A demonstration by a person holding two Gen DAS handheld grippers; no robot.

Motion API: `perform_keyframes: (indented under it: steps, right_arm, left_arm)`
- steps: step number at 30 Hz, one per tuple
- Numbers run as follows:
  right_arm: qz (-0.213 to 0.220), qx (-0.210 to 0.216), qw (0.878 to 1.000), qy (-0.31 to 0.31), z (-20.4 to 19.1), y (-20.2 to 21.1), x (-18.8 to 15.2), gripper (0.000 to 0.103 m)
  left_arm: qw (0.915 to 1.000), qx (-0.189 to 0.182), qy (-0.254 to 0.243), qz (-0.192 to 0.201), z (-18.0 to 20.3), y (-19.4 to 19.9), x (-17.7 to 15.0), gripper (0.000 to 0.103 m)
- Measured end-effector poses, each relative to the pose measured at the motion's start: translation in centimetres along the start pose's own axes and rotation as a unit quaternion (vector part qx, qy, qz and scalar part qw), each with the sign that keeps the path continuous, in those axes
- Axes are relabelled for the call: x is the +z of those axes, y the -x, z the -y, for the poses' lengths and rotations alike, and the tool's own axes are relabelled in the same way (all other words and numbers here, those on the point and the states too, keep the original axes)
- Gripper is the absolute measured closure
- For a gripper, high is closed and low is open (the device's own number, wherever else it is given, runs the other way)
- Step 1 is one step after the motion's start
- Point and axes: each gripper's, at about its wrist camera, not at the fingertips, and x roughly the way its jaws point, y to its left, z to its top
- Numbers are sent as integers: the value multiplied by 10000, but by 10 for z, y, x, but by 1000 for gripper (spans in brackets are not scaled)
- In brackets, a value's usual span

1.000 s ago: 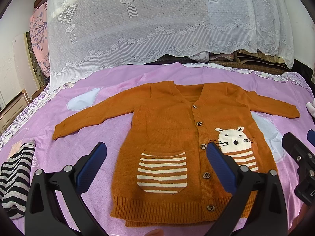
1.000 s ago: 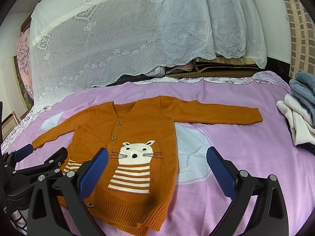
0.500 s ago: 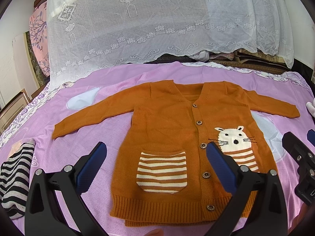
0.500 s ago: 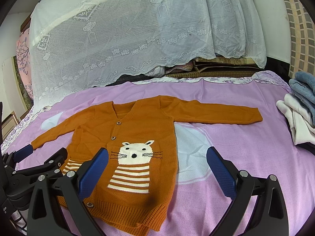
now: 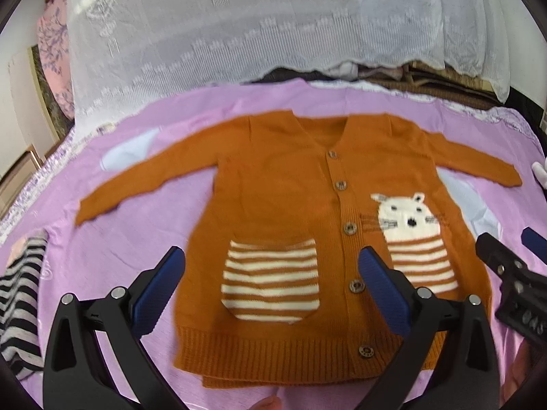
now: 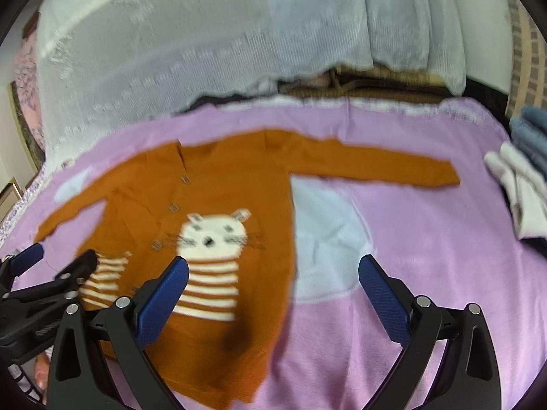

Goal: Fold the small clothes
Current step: 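Move the right tool to the cardigan sleeve cuff and grasp it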

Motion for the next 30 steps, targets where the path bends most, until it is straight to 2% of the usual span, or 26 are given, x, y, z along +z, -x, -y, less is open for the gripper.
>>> perform_keyframes:
  steps: [5,8,9,11,15,18,20,22,24,26,27,28,30]
  right_arm:
    - [-264,-265,9992,-124,26,-18,-3,3]
    - [-629,-46,9974,-359,45,-27,-8,3]
    - [-730,33,9963,-455,51,-31,-9,3]
    - [-939,323,9923,-742,64,-38,-13,3]
    - [-659,1122,9856,-1076,88,-34,-23,3]
    - [-399,1794,9756,-1202,104,-25,-36,3]
    - [-471,1955,9715,-1255,108,-21,-32,3]
    - [-495,2049,9653,-1543,119,-20,-26,4]
    - [-397,2012,9603,-1889,135,-19,-13,4]
    - [-215,1808,9583,-2205,157,-23,10,11]
    - [-193,1703,9571,-2337,165,-29,18,18]
    - [-194,1599,9514,-2626,178,-37,27,25]
    - [-312,1577,9316,-3261,204,-52,32,28]
  left_arm:
    - [9970,-267,22,-729,-1,-29,-14,4]
    - [9924,-461,126,-1132,-5,-47,-21,4]
    - [9922,-464,126,-1154,-4,-49,-22,4]
    - [9934,-388,46,-1079,-1,-50,-25,4]
    - [9952,-332,-42,-923,2,-49,-33,4]
    - [9949,-542,53,-845,-6,-45,-38,4]
    - [9942,-674,65,-833,-10,-42,-39,4]
    - [9956,-558,-39,-749,-7,-36,-37,4]
    - [9975,-591,-112,-382,-4,-19,-33,4]
    - [9971,-703,-302,22,5,3,-18,4]
    - [9967,-671,-431,145,11,10,-10,4]
    - [9962,-625,-548,255,18,15,-1,4]
    - [9949,-558,-722,434,34,21,21,4]
